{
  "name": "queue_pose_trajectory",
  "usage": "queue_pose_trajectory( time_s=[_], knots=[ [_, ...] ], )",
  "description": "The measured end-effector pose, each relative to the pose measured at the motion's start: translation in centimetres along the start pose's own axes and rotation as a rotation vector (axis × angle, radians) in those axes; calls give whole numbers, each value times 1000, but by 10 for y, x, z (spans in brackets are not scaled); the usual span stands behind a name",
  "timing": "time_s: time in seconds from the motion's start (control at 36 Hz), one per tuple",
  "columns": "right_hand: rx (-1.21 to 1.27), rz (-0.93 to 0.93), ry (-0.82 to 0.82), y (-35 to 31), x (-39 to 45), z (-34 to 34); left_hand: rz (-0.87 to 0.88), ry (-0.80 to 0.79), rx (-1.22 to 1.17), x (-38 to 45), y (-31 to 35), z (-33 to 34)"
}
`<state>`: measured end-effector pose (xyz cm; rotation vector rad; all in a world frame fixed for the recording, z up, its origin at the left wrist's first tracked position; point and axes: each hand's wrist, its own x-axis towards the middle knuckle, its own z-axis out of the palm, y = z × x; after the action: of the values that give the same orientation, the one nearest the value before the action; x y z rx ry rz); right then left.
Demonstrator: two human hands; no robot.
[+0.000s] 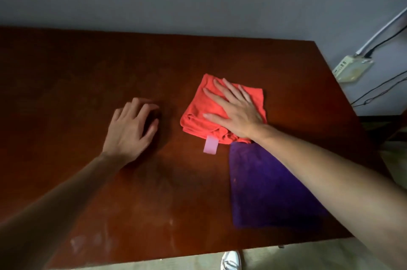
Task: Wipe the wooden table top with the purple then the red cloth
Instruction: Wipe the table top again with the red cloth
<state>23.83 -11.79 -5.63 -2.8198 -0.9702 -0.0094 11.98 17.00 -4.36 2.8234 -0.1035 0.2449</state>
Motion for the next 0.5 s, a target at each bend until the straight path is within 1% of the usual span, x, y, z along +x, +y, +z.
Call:
queue_pose_trajectory(
  time_s=[0.06, 0.14, 0.28, 0.36, 0.5],
  knots=[
    [-6, -67, -4, 6, 5, 0, -16, -54, 26, 3, -24, -6],
    [-9, -210, -29, 20, 24, 0, -99, -63, 16, 6, -49, -12],
    [-26, -434, -94, 46, 76, -7, -93, -100, 9, 11, -57, -7],
    [-39, -476, -111, 59, 117, -9, -101, -113, 7, 11, -58, -6],
    [-58, -465, -111, 79, 186, -10, -108, -152, 1, 13, -56, -7]
  ],
)
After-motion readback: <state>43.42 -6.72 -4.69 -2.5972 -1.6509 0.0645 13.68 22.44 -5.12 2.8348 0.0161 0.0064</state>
